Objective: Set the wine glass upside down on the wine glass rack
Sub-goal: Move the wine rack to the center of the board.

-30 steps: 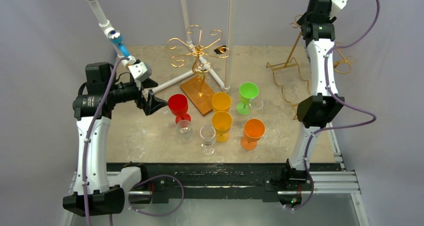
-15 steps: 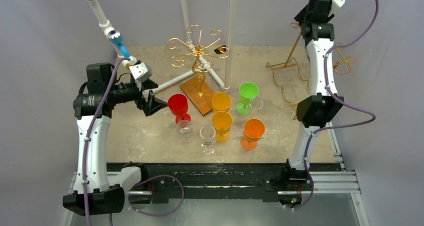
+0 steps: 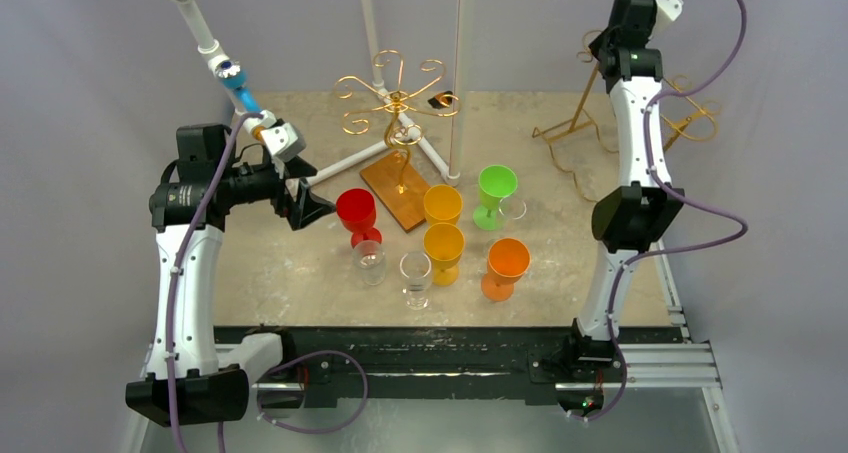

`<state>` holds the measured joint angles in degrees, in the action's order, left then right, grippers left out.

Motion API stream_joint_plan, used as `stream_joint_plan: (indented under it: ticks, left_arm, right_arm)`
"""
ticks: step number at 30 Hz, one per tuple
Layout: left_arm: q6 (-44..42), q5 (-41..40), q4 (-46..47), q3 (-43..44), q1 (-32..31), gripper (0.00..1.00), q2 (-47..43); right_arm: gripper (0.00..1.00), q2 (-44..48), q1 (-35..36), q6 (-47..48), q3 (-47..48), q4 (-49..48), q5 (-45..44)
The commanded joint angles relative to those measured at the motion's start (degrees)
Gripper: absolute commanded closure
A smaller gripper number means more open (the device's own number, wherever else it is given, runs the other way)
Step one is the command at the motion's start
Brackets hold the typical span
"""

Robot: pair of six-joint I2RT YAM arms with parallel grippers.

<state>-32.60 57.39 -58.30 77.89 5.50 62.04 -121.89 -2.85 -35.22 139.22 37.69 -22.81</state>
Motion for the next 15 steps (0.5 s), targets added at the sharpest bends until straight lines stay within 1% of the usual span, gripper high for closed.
stream_joint_plan:
  ticks: [1,3,5,7,9,10,12,13,15]
  left_arm:
    - [-1.0,1.22,1.42,0.17,0.06,0.04,-0.49]
    - [-0.7,1.31,1.57,0.01,0.11,0.04,-0.94]
    - [-0.31,1.37,1.85,-0.23,0.05,0.04,-1.48]
    - [-0.19,1.46,2.02,-0.48,0.12,0.04,-2.16]
    - [-0.01,1.5,2.16,-0.63,0.05,0.04,-2.71]
    - [0.16,1.5,2.28,-0.65,0.06,0.04,-2.91]
    - [0.47,1.71,2.43,-0.79,0.11,0.04,-3.29]
    - [0.59,1.87,2.55,-0.83,0.07,0.04,-3.47]
    - [0.77,2.11,2.6,-0.88,0.08,0.04,-3.82]
  right_arm:
    - [0.86,3.23,1.27,2.92,-2.69,1.34,4.37]
    - [0.91,5.93,1.66,4.48,-5.81,0.44,7.34]
    - [0.93,9.18,2.11,5.91,-9.31,-0.26,10.27]
    - [0.93,13.27,2.4,6.3,-14.23,-0.69,10.64]
    - [0.91,18.85,2.43,5.99,-21.63,-3.4,10.94]
    - [0.91,21.09,3.93,5.55,-24.94,-5.41,11.59]
    - [0.91,24.05,5.05,4.89,-30.42,-8.34,13.38]
    - [0.92,24.55,5.62,4.87,-31.81,-9.02,14.31]
    - [0.92,23.24,7.29,5.76,-30.94,-8.21,16.43]
